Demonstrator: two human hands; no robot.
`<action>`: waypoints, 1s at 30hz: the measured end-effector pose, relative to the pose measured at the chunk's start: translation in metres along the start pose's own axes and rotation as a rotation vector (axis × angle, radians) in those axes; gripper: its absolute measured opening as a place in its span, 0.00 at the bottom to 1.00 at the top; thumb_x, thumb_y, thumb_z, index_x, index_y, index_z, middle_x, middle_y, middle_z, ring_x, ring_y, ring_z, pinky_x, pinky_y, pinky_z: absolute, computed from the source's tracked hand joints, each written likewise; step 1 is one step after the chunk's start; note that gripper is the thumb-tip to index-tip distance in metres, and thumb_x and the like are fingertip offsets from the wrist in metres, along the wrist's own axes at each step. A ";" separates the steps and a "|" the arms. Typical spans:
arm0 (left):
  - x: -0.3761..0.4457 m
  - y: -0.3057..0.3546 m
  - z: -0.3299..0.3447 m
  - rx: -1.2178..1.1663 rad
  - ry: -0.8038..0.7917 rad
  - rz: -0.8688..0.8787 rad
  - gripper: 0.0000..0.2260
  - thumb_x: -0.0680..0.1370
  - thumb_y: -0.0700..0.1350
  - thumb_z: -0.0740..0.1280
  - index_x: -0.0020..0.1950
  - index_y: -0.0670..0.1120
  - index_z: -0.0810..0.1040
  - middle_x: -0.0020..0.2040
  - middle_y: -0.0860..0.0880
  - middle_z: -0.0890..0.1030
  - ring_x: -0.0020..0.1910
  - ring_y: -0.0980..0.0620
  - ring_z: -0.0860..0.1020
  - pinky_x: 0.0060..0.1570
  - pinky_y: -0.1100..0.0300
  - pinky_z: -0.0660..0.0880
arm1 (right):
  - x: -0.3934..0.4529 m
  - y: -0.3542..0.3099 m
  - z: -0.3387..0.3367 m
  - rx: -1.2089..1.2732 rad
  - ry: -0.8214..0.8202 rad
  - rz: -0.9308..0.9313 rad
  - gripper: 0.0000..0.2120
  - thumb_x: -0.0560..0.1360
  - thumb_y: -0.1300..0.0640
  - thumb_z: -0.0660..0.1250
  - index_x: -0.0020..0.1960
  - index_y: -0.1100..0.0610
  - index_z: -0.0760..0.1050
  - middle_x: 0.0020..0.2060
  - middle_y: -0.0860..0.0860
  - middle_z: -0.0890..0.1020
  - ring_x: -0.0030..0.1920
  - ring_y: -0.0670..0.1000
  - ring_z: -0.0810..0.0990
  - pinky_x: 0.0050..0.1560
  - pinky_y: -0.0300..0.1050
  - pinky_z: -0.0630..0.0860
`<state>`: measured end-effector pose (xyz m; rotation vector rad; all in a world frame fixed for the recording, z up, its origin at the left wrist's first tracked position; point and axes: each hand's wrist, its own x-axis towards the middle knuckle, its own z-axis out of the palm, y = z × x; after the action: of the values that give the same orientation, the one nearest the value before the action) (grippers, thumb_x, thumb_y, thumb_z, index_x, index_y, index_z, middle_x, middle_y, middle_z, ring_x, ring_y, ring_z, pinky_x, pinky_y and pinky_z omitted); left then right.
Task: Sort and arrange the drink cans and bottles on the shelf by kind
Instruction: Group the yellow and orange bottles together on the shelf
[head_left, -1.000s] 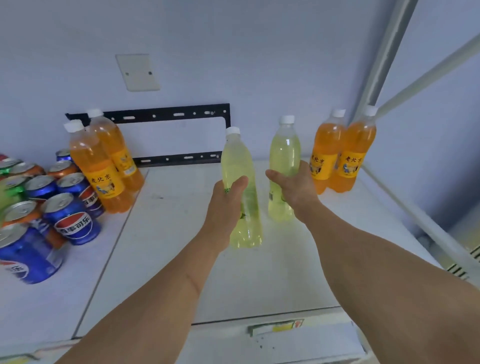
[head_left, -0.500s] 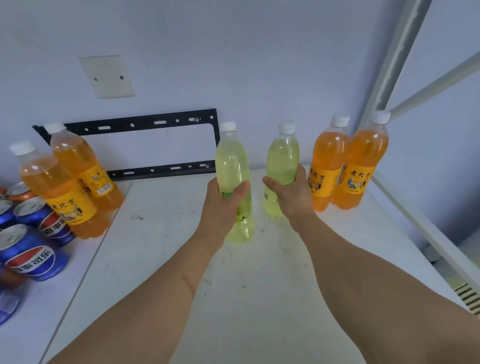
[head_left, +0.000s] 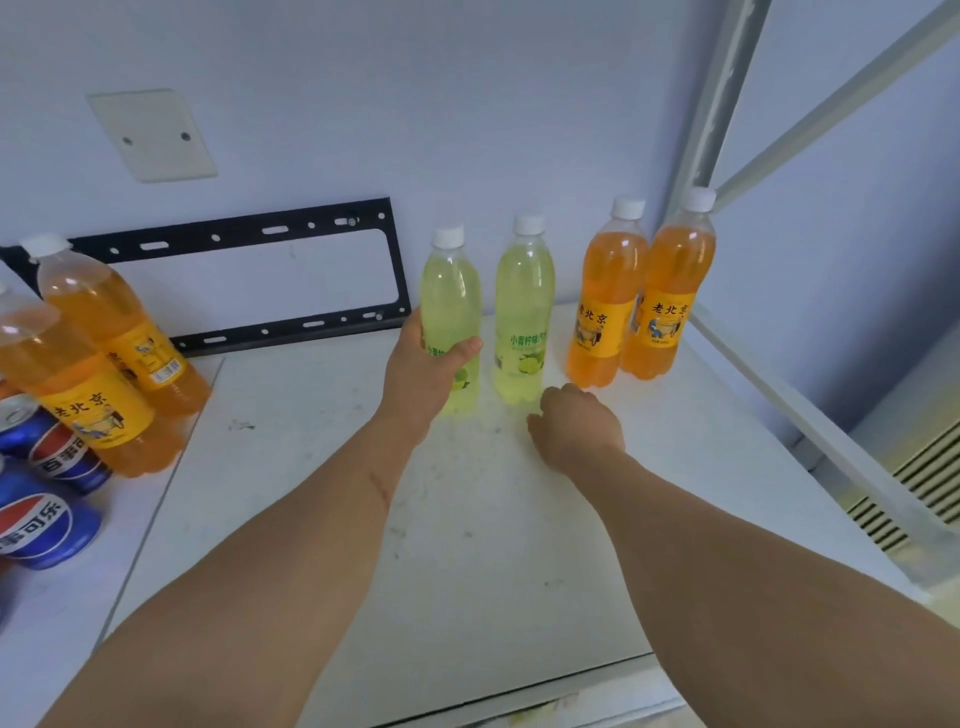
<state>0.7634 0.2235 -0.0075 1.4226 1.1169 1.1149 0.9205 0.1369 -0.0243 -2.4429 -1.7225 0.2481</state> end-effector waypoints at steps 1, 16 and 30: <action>0.002 0.000 0.000 -0.002 -0.006 0.000 0.31 0.70 0.52 0.77 0.71 0.54 0.71 0.57 0.55 0.82 0.54 0.52 0.82 0.48 0.53 0.82 | -0.003 0.000 -0.001 -0.044 0.006 -0.039 0.16 0.81 0.51 0.56 0.63 0.57 0.73 0.56 0.55 0.75 0.57 0.57 0.76 0.50 0.49 0.72; -0.021 0.007 -0.013 0.462 -0.043 -0.050 0.29 0.77 0.55 0.70 0.74 0.46 0.66 0.67 0.50 0.74 0.65 0.49 0.74 0.58 0.57 0.71 | -0.024 -0.020 -0.014 -0.210 0.065 -0.221 0.15 0.82 0.50 0.55 0.58 0.57 0.74 0.52 0.54 0.77 0.53 0.57 0.77 0.44 0.47 0.71; -0.256 0.021 -0.140 1.763 0.030 0.318 0.13 0.83 0.48 0.55 0.58 0.46 0.78 0.52 0.47 0.78 0.51 0.46 0.77 0.40 0.55 0.63 | -0.190 -0.109 -0.005 -0.382 0.124 -0.716 0.15 0.83 0.52 0.52 0.63 0.56 0.72 0.58 0.54 0.76 0.59 0.56 0.75 0.54 0.49 0.69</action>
<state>0.5875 -0.0096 0.0047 2.9163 2.0660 0.0324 0.7588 -0.0065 0.0130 -1.7972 -2.6105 -0.3332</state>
